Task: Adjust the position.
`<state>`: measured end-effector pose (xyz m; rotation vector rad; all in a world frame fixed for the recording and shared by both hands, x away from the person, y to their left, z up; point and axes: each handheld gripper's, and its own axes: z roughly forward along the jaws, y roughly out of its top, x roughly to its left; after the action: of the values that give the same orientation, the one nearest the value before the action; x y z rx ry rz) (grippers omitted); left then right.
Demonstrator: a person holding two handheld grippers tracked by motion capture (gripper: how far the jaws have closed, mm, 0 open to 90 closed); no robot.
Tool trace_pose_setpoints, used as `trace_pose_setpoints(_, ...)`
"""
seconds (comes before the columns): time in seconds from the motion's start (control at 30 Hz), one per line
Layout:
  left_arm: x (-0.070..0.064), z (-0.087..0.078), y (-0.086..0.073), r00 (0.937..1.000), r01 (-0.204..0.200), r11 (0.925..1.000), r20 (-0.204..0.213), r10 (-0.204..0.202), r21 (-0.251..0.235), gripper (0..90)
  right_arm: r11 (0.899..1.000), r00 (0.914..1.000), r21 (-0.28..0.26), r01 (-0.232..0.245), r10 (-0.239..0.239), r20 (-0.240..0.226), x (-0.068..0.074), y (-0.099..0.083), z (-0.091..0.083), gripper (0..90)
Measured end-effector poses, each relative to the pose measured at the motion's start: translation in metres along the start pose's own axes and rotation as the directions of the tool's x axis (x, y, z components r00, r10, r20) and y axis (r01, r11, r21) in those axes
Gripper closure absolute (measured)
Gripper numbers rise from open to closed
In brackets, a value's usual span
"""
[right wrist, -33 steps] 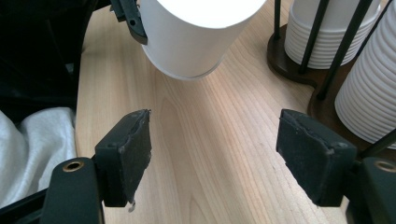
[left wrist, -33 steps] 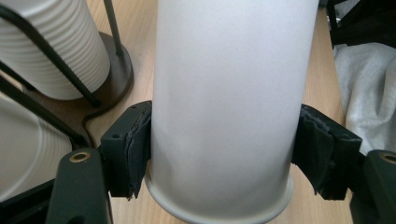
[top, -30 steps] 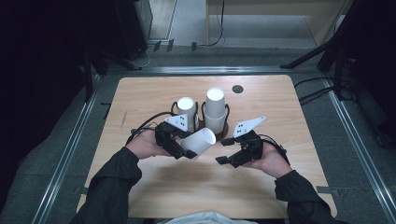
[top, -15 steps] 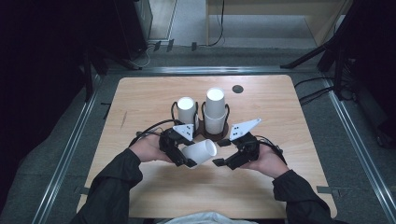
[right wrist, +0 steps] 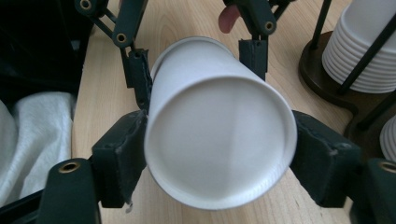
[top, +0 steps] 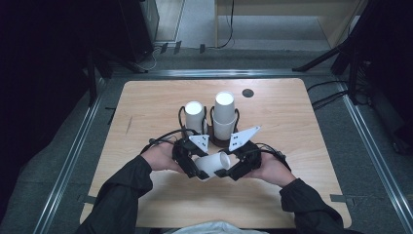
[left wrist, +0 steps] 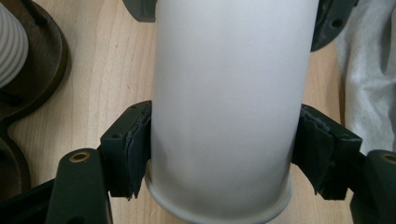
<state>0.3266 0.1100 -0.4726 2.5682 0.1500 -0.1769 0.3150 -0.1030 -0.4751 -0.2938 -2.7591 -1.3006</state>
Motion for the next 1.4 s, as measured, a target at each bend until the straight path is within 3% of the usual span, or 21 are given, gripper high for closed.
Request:
trace_pose_setpoints(0.2, -0.001, 0.0, -0.001, 1.0, -0.003, 0.9998, 0.009, 0.003, -0.022, 24.5, 1.0, 0.9997, -0.003, 0.018, -0.018, -0.013, 0.0, 0.001, -0.003, 32.5)
trace_pose_setpoints(0.23, 0.0, -0.001, -0.001, 0.9999, 0.006, 0.9995, 0.016, -0.005, -0.03, 23.6, 1.0, 0.9998, -0.003, 0.017, -0.017, -0.013, 0.0, 0.001, -0.003, 32.4)
trace_pose_setpoints(0.3, 0.002, -0.002, -0.002, 0.9971, 0.059, 0.9964, 0.052, -0.056, -0.061, 17.8, 1.0, 0.9998, -0.007, 0.014, -0.014, -0.015, 0.001, 0.002, -0.006, 32.4)
trace_pose_setpoints(0.33, 0.003, -0.002, -0.002, 0.9968, 0.071, 0.995, 0.042, -0.068, -0.071, 12.1, 1.0, 0.9998, -0.009, 0.015, -0.015, -0.012, 0.001, 0.002, -0.007, 32.4)
trace_pose_setpoints(0.5, 0.003, -0.006, -0.001, 0.9957, 0.091, 0.9895, -0.01, -0.092, -0.113, 7.4, 1.0, 0.9999, -0.019, 0.011, -0.011, -0.004, -0.001, 0.0, -0.013, 32.4)
trace_pose_setpoints(0.6, 0.0, -0.01, -0.002, 0.9986, 0.04, 0.9895, -0.029, -0.044, -0.139, 7.5, 1.0, 1.0, -0.025, 0.001, -0.002, -0.009, -0.001, 0.0, -0.015, 32.4)
trace_pose_setpoints(0.67, -0.001, -0.012, -0.002, 0.9983, 0.041, 0.9877, -0.034, -0.047, -0.151, 7.5, 1.0, 0.9999, -0.032, 0.002, -0.002, -0.01, -0.002, 0.0, -0.016, 32.4)
trace_pose_setpoints(0.77, 0.0, -0.015, -0.004, 0.9968, 0.076, 0.9767, -0.007, -0.079, -0.2, 7.5, 0.999, 0.9998, -0.036, -0.006, 0.006, -0.017, -0.002, 0.0, -0.016, 32.4)
trace_pose_setpoints(0.9, -0.001, -0.015, -0.006, 0.9932, 0.102, 0.9701, -0.032, -0.112, -0.22, 7.4, 0.999, 0.9997, -0.041, -0.018, 0.017, -0.018, -0.002, -0.001, -0.017, 32.4)
trace_pose_setpoints(1.1, -0.002, -0.017, -0.008, 0.9908, 0.114, 0.9578, -0.041, -0.129, -0.264, 2.3, 0.998, 0.9994, -0.064, -0.024, 0.022, -0.028, -0.002, 0.0, -0.018, 32.4)
trace_pose_setpoints(1.27, -0.003, -0.019, -0.014, 0.9856, 0.151, 0.933, -0.024, -0.168, -0.327, 2.3, 0.995, 0.9994, -0.097, -0.026, 0.023, -0.028, -0.004, 0.001, -0.025, 32.4)
trace_pose_setpoints(1.4, -0.004, -0.019, -0.017, 0.9829, 0.157, 0.9194, -0.033, -0.181, -0.361, 2.3, 0.993, 0.9992, -0.115, -0.03, 0.027, -0.029, -0.005, 0.002, -0.028, 32.4)
